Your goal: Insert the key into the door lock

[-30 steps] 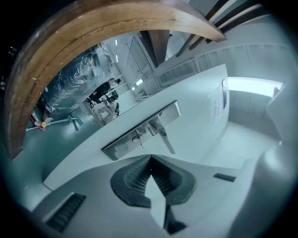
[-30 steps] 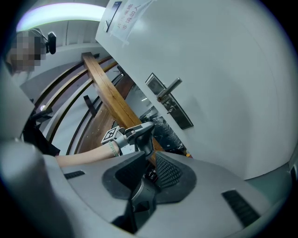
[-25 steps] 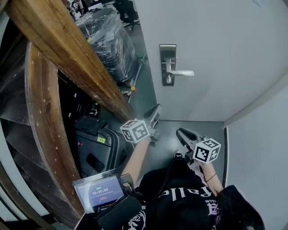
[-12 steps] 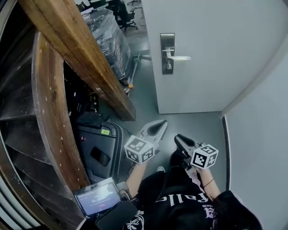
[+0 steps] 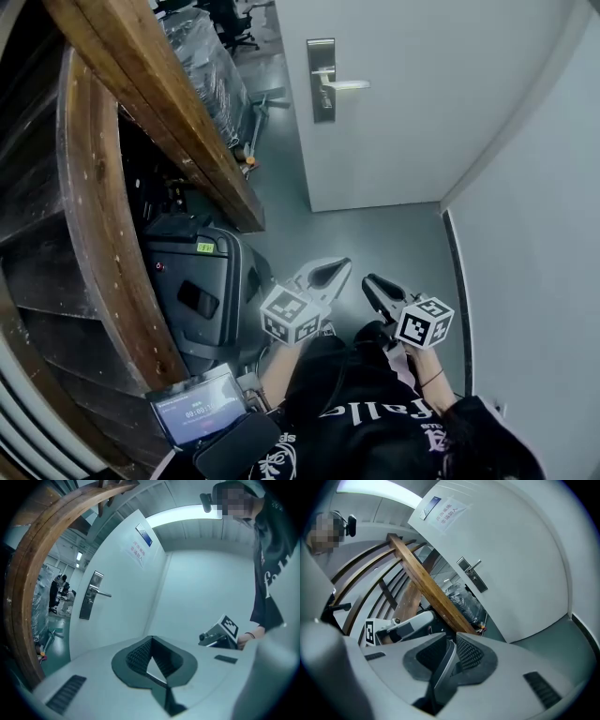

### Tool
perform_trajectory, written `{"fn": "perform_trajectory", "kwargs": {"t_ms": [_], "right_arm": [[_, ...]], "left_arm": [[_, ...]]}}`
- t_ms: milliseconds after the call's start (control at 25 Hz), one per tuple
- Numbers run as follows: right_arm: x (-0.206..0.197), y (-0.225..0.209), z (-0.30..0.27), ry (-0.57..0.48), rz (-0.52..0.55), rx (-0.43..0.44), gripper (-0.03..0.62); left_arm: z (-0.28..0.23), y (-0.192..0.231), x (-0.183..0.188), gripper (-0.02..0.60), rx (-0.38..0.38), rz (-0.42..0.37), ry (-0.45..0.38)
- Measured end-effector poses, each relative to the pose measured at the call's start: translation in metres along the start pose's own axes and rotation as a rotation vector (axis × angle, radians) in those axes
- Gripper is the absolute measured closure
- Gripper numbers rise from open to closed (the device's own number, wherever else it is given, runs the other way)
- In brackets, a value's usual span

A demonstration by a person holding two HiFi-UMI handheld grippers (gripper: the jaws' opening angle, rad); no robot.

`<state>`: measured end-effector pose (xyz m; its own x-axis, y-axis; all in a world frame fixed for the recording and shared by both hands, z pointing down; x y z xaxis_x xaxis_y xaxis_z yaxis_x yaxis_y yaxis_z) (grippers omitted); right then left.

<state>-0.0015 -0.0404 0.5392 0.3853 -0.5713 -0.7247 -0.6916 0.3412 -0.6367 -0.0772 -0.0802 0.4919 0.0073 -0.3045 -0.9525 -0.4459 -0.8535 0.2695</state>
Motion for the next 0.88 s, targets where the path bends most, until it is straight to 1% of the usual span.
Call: {"fn": "perform_trajectory", "kwargs": {"t_ms": [80,200,400,560,720,880], "right_arm": [[-0.002,0.004,0.005,-0.006,0.0,0.014,0.519],[-0.007,0.015,0.015,-0.003,0.0,0.031,0.519],[-0.017,0.026,0.052,0.001,0.001,0.069,0.519],[-0.036,0.031,0.108,-0.011,0.0,0.077,0.519],[-0.063,0.028,0.167,-0.013,-0.003,0.064,0.519],[-0.091,0.039,0.203,0.008,0.01,0.101,0.519]], "left_arm": [[0.009,-0.009,-0.002,0.577,0.01,0.009,-0.004],[0.024,-0.024,-0.004,0.577,0.036,0.05,-0.02],[0.032,-0.062,-0.014,0.577,0.09,0.085,-0.029],[0.032,-0.117,-0.026,0.577,0.101,0.116,-0.049],[0.037,-0.182,-0.047,0.577,0.106,0.115,-0.049],[0.058,-0.231,-0.07,0.577,0.145,0.113,-0.04]]}}
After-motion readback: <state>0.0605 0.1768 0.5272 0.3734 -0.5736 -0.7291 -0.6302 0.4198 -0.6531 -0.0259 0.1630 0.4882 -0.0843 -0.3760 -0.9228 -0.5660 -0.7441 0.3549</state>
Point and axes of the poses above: the fingertips, and each gripper's own axes: z backward along the fingers, y to its left, x out of its top, the point moved 3 cm from there along z, backward along the fingers, and after that the axes turned 1 degree about -z, right-handed, at the moved point
